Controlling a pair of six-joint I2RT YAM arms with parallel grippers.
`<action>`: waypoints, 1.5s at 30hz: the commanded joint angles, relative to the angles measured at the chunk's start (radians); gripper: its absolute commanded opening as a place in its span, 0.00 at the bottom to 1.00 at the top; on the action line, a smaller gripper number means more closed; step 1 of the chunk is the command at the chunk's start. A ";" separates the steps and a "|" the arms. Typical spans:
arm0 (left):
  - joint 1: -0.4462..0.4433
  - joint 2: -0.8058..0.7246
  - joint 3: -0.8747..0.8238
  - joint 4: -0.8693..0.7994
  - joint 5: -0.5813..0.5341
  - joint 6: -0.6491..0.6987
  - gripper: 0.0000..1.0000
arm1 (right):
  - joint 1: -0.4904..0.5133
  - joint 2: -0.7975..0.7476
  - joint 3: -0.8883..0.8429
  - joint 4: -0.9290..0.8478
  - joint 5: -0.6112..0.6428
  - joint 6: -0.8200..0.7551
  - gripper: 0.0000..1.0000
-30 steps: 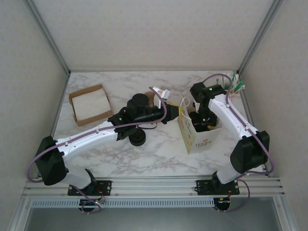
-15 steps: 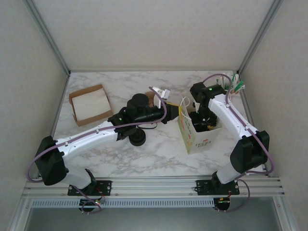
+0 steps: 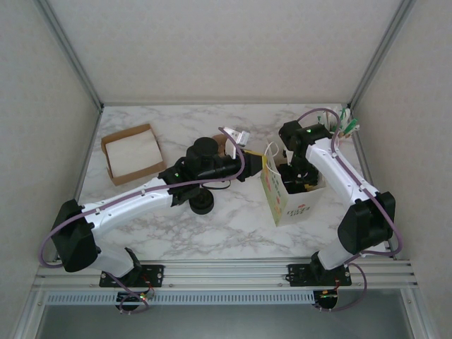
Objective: Pack the takeout coffee
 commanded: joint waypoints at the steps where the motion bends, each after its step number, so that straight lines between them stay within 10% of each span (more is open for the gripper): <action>1: -0.007 -0.022 0.000 0.022 -0.009 0.013 0.22 | -0.007 0.012 0.003 -0.012 -0.002 -0.006 0.68; 45: -0.008 -0.014 0.009 0.024 -0.005 0.027 0.21 | -0.008 -0.014 0.041 -0.099 0.009 0.016 0.68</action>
